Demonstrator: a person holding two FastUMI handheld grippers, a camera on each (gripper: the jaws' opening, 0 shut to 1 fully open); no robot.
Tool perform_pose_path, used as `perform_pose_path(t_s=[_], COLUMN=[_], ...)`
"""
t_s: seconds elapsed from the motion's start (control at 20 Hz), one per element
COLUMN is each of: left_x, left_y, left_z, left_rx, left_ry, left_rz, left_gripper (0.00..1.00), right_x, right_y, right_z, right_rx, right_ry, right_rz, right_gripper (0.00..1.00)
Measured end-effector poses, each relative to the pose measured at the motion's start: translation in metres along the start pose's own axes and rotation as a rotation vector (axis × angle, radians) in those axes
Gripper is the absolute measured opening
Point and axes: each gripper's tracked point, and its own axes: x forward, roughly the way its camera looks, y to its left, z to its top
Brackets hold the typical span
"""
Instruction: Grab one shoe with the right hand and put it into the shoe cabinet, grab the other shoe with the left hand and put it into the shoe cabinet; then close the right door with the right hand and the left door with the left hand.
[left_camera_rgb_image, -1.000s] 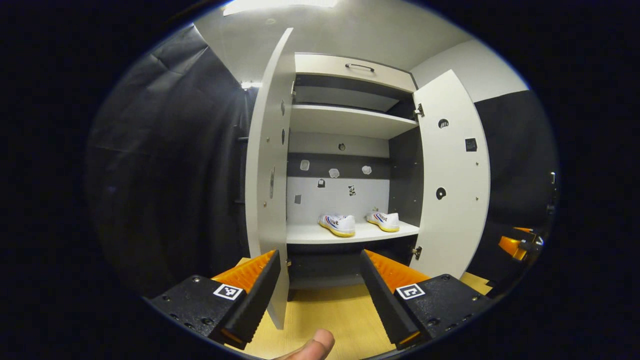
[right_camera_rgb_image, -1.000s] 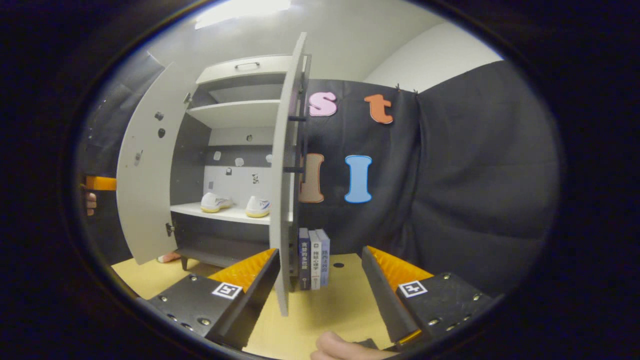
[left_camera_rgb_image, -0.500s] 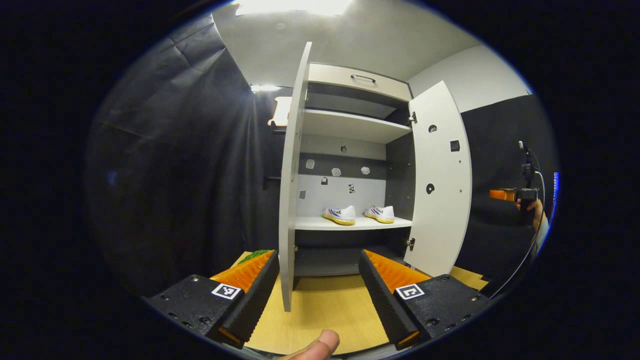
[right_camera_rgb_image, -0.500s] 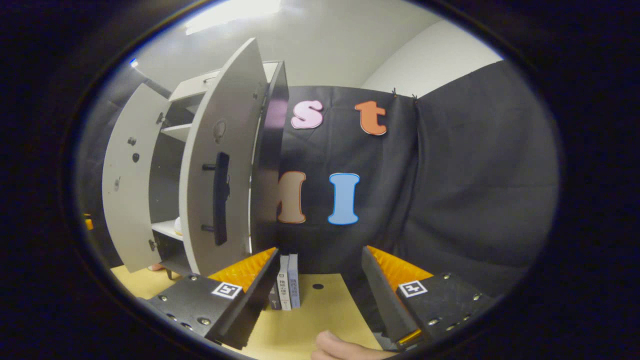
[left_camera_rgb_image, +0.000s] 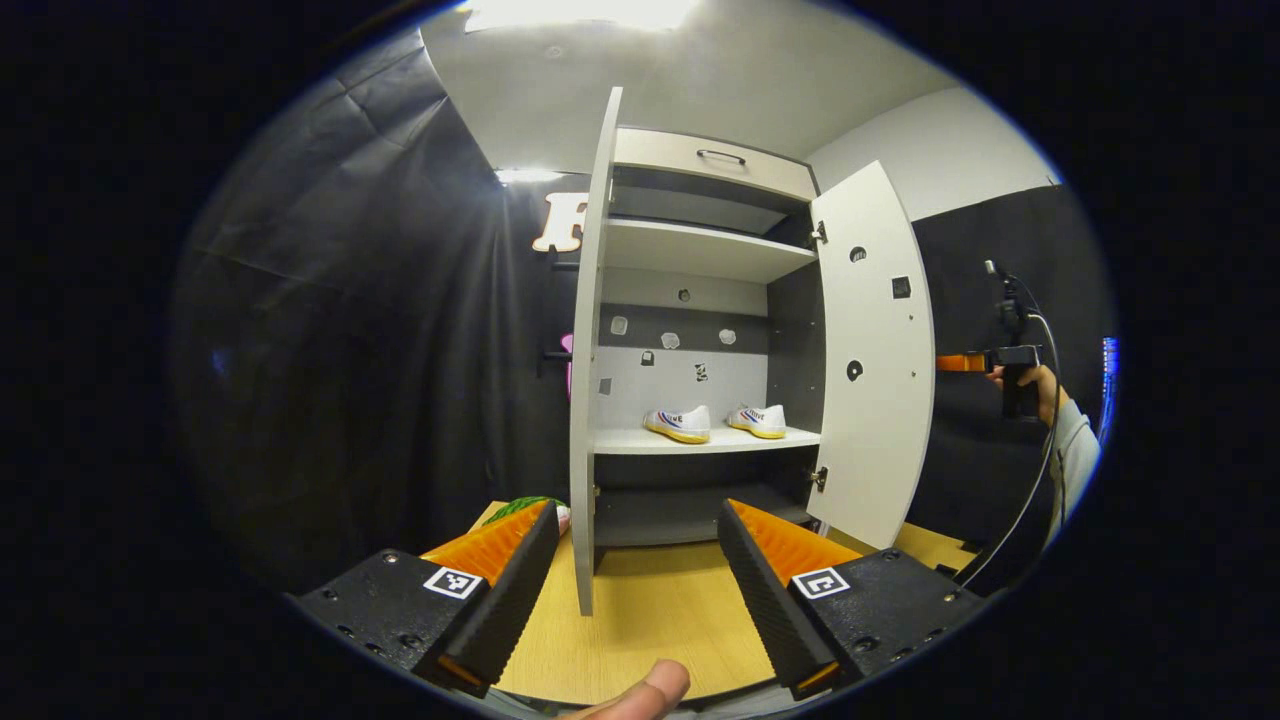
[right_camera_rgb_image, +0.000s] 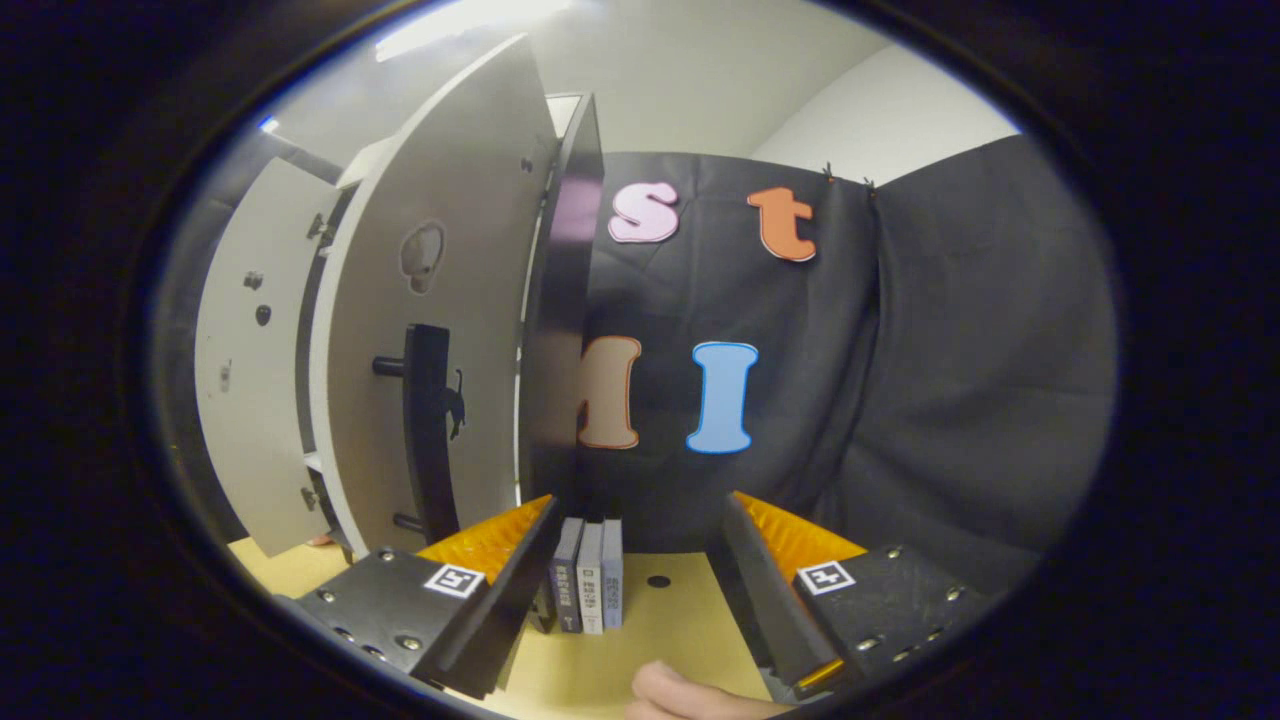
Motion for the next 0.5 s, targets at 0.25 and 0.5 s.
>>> perform_pose_path(t_s=[0.25,0.5], left_x=[-0.008,-0.011], left_y=[-0.003,-0.004], left_z=[0.003,0.009], left_rx=[0.012,0.016], left_ry=[-0.017,-0.035], left_rz=[-0.019,-0.022], left_gripper=[0.97,0.97], right_x=[-0.002,-0.009], right_y=[0.037,0.059], right_z=[0.022,0.025], right_rx=[0.002,0.027], right_ry=[-0.048,-0.036], right_rz=[-0.006,-0.015], right_gripper=[0.87,0.9])
